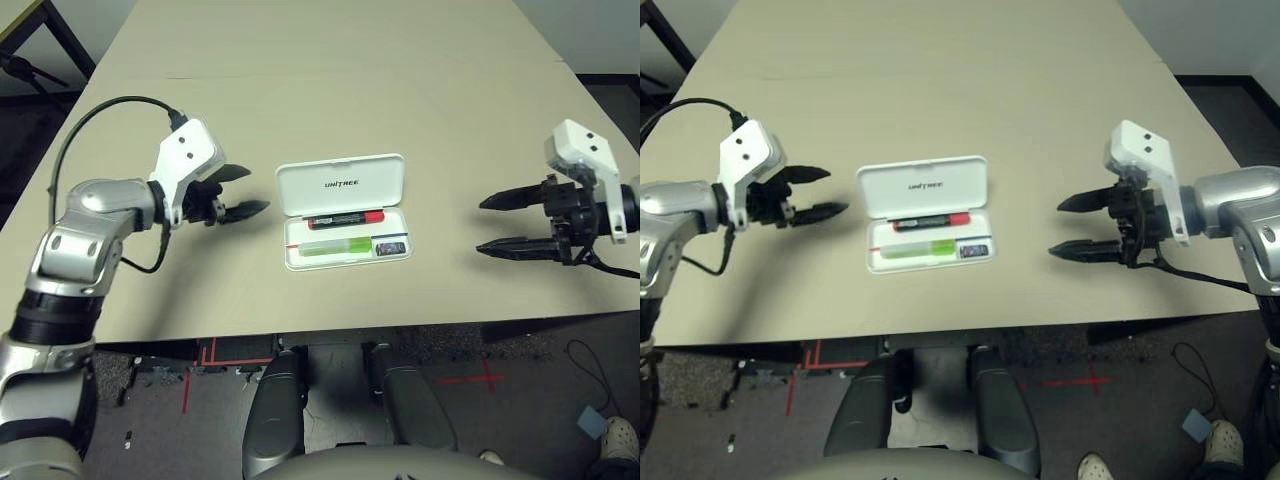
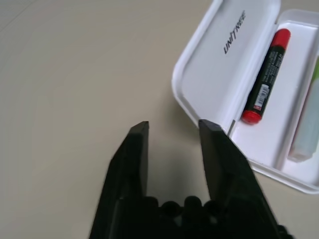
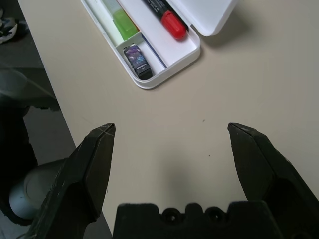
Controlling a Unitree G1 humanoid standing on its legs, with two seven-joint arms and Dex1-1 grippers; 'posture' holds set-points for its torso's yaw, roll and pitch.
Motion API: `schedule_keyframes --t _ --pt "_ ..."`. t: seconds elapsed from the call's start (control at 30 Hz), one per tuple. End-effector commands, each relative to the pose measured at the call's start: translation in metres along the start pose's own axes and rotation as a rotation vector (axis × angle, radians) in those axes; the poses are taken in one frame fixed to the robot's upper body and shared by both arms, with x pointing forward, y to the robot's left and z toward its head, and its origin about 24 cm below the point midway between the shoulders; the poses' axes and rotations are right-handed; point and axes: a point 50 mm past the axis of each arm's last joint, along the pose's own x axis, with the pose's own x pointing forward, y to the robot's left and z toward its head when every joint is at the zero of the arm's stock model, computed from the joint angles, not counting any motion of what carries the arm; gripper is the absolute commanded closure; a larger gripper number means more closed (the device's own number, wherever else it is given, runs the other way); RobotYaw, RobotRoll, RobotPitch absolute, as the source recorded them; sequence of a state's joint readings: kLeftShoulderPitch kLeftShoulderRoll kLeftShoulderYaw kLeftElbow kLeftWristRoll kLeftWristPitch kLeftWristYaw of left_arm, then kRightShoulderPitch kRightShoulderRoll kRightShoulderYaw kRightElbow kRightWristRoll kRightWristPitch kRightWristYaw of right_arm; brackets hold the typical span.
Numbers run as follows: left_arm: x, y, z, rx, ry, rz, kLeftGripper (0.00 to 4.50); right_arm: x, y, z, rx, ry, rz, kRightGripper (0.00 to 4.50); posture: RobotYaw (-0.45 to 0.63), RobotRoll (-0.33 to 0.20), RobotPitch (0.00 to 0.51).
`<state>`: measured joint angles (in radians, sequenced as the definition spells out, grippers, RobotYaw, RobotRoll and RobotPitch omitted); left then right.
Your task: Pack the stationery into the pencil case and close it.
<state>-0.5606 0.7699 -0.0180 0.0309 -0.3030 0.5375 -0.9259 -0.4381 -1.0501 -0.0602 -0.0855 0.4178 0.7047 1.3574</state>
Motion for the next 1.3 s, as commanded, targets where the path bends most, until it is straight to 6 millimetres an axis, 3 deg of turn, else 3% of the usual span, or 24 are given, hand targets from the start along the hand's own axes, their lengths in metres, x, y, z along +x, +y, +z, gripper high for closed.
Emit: schedule_keyframes --t 0.03,0.1,0.43,0.73,1.0,1.3 --pt "0.007 0.008 -0.009 -0.041 0.038 0.055 3.79 -0.005 0.002 0.002 -0.004 -0.003 -0.018 0.0 -0.09 0.0 0.195" --pt "0.011 0.01 -0.013 -0.05 0.049 0.073 4.47 -0.005 0.002 0.002 -0.002 -0.005 -0.02 0.0 -0.09 0.0 0.193" --pt "0.029 0.007 -0.021 -0.082 0.051 0.065 4.47 -0.002 0.005 0.003 -0.001 -0.01 -0.027 0.0 -0.11 0.0 0.189" --pt "0.048 -0.017 -0.007 -0.097 -0.035 -0.042 4.47 -0.001 0.007 0.002 0.0 -0.005 -0.03 0.0 -0.12 0.0 0.19" --pt "0.039 -0.035 0.006 -0.067 -0.068 -0.166 4.47 0.002 0.006 0.0 0.001 0.0 -0.025 0.0 -0.11 0.0 0.197" --pt "0.027 -0.056 0.005 -0.039 -0.041 -0.266 4.47 0.007 0.004 0.0 -0.006 0.006 -0.009 0.0 -0.09 0.0 0.2"
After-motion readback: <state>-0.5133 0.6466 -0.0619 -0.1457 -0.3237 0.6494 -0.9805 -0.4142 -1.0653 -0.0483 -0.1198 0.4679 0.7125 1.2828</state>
